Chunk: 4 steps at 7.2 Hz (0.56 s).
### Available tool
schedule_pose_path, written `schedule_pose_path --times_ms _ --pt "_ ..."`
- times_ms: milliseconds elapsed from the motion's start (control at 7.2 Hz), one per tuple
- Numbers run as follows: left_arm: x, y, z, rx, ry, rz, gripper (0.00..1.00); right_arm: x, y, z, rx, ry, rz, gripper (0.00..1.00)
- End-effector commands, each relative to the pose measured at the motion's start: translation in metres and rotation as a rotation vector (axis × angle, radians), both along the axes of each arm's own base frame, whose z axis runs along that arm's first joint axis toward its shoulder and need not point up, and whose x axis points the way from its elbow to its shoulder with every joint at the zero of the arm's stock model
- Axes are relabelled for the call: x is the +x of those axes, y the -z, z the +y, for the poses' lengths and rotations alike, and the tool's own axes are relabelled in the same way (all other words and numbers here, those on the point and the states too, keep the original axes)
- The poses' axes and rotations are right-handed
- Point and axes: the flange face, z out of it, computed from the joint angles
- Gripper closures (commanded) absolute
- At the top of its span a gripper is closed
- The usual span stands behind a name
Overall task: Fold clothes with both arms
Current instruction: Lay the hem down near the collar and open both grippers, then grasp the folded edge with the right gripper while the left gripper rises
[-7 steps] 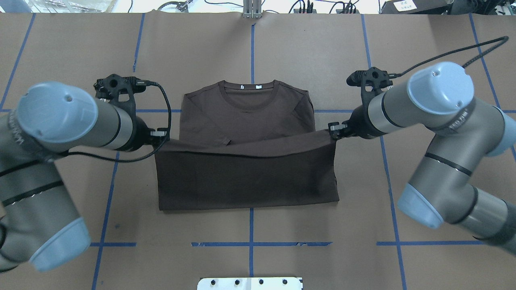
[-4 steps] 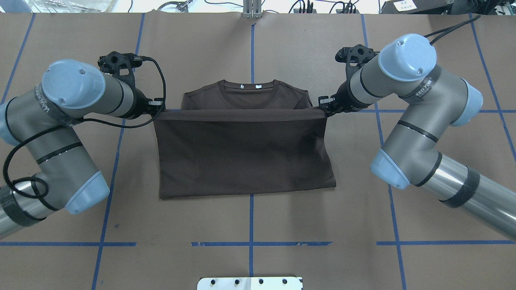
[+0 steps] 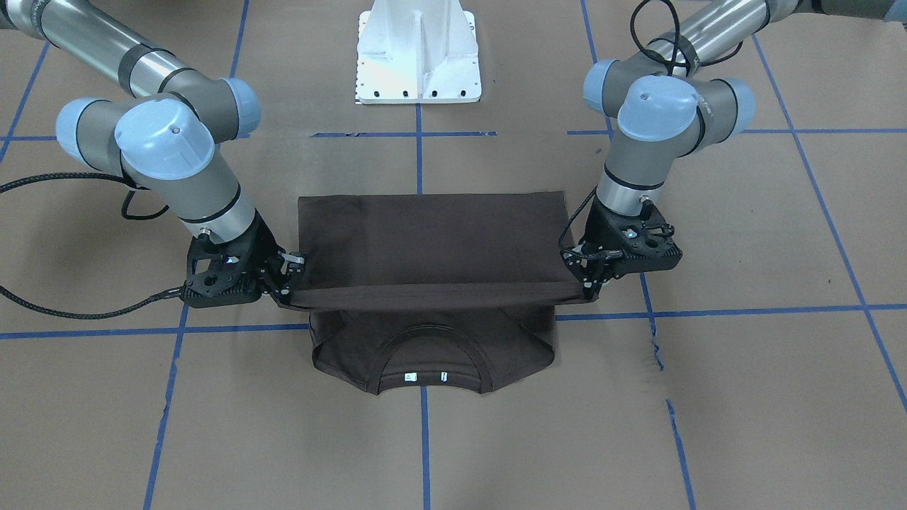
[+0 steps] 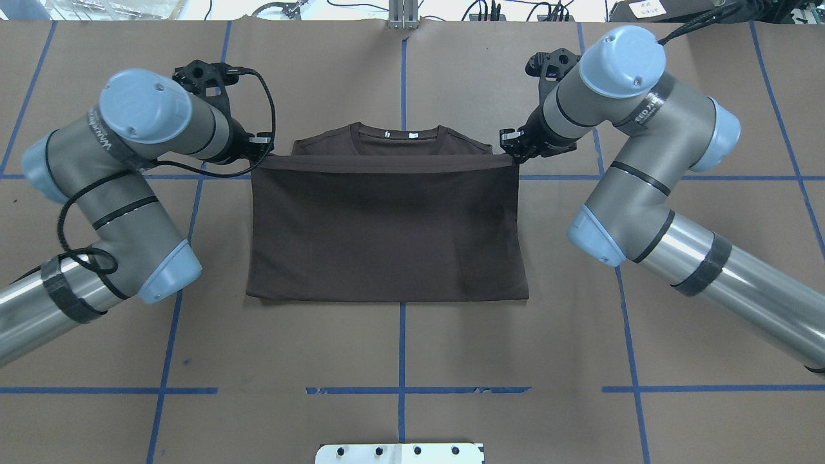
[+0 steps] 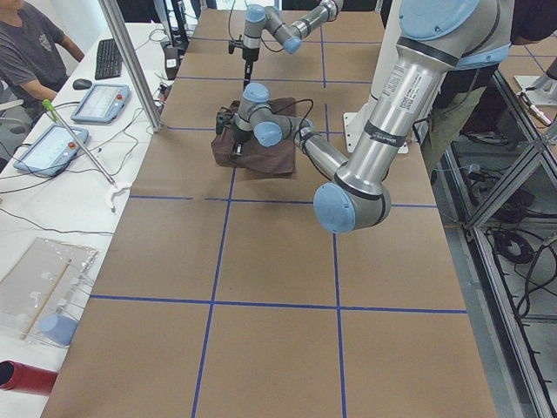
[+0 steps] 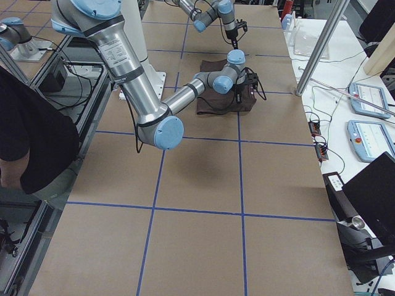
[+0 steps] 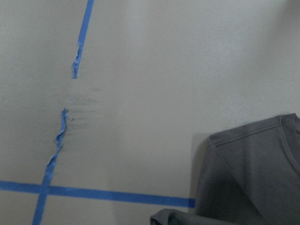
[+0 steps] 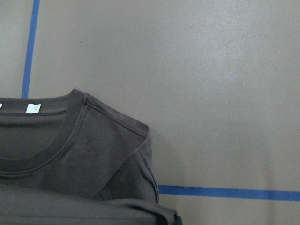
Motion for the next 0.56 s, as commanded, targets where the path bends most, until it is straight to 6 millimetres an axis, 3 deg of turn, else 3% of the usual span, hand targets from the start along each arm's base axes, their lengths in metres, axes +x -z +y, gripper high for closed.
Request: schedule_pose_path --times_ms 0,278,417 --pt "0.015 -0.0034 -0.0145 -0.016 0.003 -0.017 1.0 -0.0149 0.0033 -0.0174 -0.016 -0.006 0.014 1.0" --pt "0.0148 -0.0003 -0.0143 -0.003 0.005 0.001 1.0 -0.0158 0.0053 -0.0183 -0.013 -0.005 0.014 1.0" --pt "0.015 0.0026 -0.0145 0.009 0.006 0.015 0.83 -0.0167 0.0055 -0.0176 -0.008 0.0 0.014 1.0"
